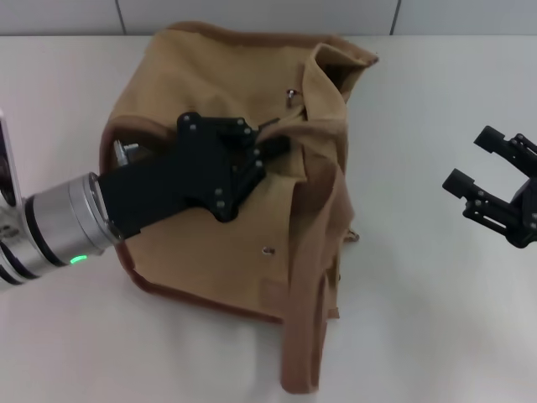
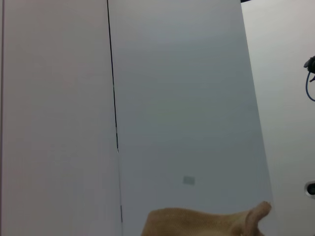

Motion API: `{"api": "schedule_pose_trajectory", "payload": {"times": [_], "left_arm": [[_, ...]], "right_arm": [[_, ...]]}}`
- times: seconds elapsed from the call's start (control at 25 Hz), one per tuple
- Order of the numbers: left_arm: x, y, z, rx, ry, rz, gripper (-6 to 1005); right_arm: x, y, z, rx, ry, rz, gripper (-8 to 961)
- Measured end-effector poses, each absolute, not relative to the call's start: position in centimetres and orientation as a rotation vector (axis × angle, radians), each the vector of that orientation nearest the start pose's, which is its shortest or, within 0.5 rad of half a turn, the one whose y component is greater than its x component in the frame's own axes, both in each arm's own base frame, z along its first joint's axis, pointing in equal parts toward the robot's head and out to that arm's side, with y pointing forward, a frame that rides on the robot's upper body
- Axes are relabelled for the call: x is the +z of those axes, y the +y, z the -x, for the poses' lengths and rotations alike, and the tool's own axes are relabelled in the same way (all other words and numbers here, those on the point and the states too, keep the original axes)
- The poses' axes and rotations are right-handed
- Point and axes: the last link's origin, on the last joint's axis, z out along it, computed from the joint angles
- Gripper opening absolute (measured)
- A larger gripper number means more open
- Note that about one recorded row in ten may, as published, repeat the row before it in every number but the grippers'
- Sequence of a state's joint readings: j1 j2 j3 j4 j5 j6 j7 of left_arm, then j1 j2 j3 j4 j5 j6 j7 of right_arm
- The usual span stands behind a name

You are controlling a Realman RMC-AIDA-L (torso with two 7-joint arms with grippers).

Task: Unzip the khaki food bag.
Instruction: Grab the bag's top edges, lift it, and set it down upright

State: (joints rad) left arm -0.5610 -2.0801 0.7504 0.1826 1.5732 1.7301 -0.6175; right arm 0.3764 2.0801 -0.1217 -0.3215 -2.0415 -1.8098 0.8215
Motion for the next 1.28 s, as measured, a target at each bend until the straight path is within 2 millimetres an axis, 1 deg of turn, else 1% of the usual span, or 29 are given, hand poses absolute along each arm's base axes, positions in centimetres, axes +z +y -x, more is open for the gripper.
{"api": "schedule_pose_trajectory", "payload": {"times": [0.12, 0.2, 0.24, 0.28, 0.4, 0.44, 0.48, 0.68, 0.8, 0.84, 1.04, 1.28], "left_arm": [[-4.0, 29.0, 22.9, -1.261, -0.041, 2.459, 75], [-4.0, 28.9, 22.9, -1.266, -0.045, 2.459, 76], [-4.0, 28.8, 22.9, -1.267, -0.046, 2.459, 77], [-4.0, 28.8, 22.9, -1.268, -0.046, 2.459, 77], [-4.0, 28.7, 22.9, -1.275, -0.05, 2.458, 79], [-4.1, 28.6, 23.0, -1.28, -0.053, 2.456, 79], [-4.1, 28.6, 23.0, -1.28, -0.053, 2.456, 80], [-4.4, 28.3, 23.0, -1.284, -0.057, 2.451, 82], [-4.4, 28.2, 23.0, -1.285, -0.059, 2.452, 84], [-4.4, 28.2, 23.0, -1.285, -0.059, 2.454, 85], [-4.5, 28.1, 23.0, -1.284, -0.063, 2.456, 87], [-4.6, 28.2, 23.1, -1.277, -0.067, 2.457, 90]], "right_arm": [[0.3, 25.5, -30.2, 1.151, 0.406, 2.27, 818], [-0.4, 25.5, -29.8, 1.157, 0.376, 2.274, 817], [-1.1, 25.4, -29.4, 1.16, 0.34, 2.284, 817], [-1.1, 25.4, -29.4, 1.16, 0.34, 2.284, 817], [-2.7, 25.6, -28.5, 1.152, 0.29, 2.308, 816], [-4.0, 25.9, -27.9, 1.139, 0.273, 2.308, 816], [-4.0, 25.9, -27.9, 1.139, 0.273, 2.308, 816], [-7.1, 26.2, -26.3, 1.072, 0.198, 2.284, 817], [-8.1, 26.2, -25.5, 1.044, 0.146, 2.255, 809], [-8.5, 26.3, -25.0, 1.031, 0.116, 2.215, 806], [-8.8, 26.5, -24.4, 1.006, 0.098, 2.122, 793], [-8.7, 26.6, -24.3, 1.004, 0.116, 2.083, 777]]}}
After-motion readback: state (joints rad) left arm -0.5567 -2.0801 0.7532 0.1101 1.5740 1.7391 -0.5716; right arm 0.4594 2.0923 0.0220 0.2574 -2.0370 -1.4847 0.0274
